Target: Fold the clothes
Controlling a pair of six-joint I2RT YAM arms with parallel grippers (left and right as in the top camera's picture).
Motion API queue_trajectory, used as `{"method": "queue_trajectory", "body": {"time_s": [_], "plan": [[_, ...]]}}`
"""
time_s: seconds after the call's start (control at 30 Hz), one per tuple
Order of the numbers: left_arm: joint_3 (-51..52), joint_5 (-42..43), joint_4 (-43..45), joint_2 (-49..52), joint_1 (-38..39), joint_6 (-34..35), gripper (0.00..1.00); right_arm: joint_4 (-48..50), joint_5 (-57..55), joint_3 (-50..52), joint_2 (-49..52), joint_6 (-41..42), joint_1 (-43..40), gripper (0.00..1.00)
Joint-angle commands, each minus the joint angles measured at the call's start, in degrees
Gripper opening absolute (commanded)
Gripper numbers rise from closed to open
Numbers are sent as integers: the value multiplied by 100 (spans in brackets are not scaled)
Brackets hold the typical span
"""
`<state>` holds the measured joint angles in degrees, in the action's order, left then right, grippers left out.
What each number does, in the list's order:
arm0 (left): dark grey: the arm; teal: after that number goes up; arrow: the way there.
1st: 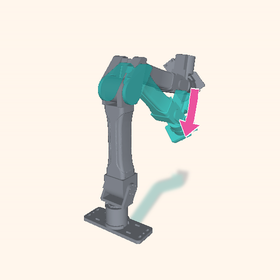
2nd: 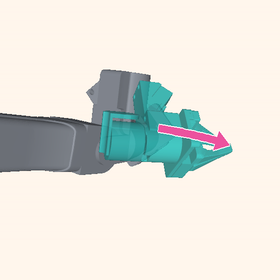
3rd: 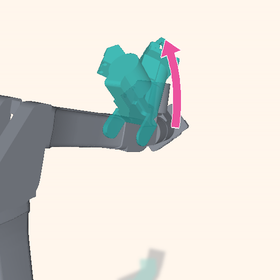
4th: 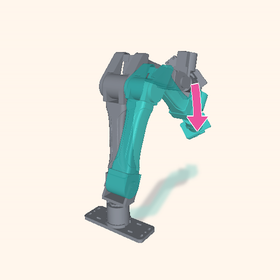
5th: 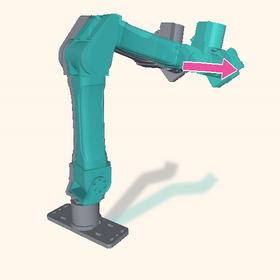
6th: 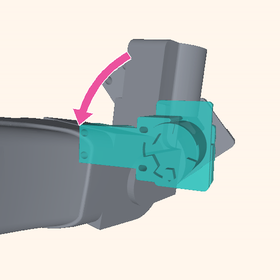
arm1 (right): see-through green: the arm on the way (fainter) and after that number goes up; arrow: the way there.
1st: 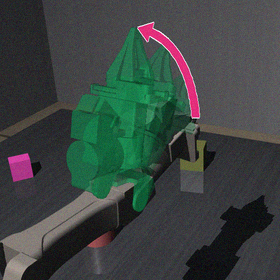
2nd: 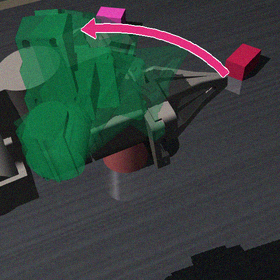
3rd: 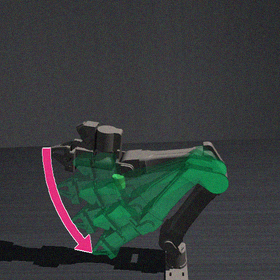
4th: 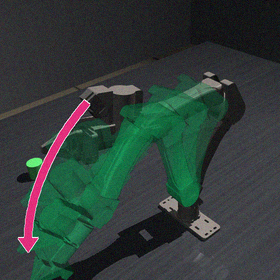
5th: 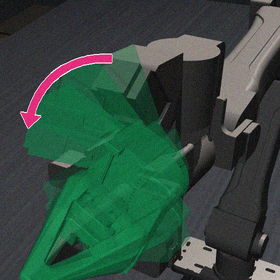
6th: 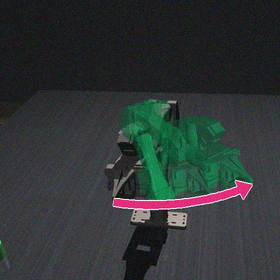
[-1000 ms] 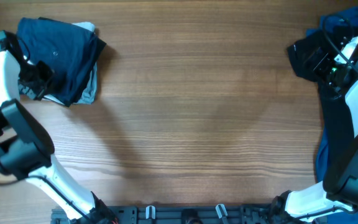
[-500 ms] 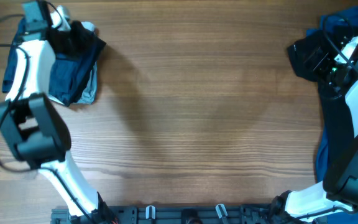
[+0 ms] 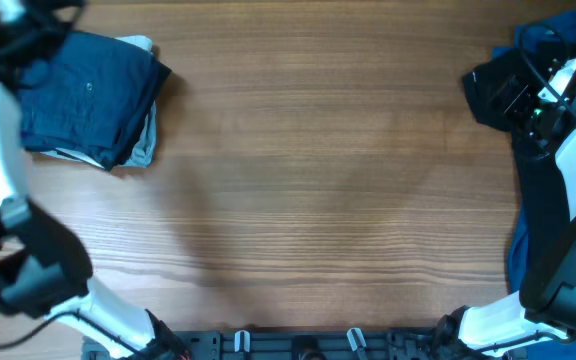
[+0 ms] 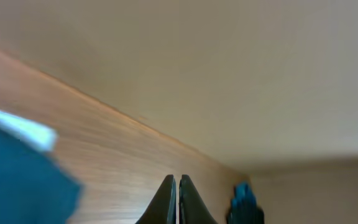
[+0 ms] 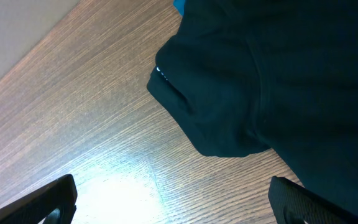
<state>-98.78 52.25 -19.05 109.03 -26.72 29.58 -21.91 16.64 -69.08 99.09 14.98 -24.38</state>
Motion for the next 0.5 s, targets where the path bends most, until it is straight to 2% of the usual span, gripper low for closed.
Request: {"method": "queue_trajectory", "body": {"time_s": [0.0,0.13,0.2,0.3,0.47], "plan": [[42,-654,-654,345,-796,-66,4,2,-33,-17,-9,42,-2,100],[42,-1934,-1563,905,-1314,-540,4,2,-33,-17,-9,44,-2,100],[42,-1982,-1784,1231,-1416,-800,4,2,-33,-17,-9,42,-2,99],[42,-2345,-1989,1408,-1456,-817,4,2,-33,-17,-9,42,-2,100],[42,-2404,-2417,944,-1386,-813,4,2,-33,-17,-9,44,-2,100]]}}
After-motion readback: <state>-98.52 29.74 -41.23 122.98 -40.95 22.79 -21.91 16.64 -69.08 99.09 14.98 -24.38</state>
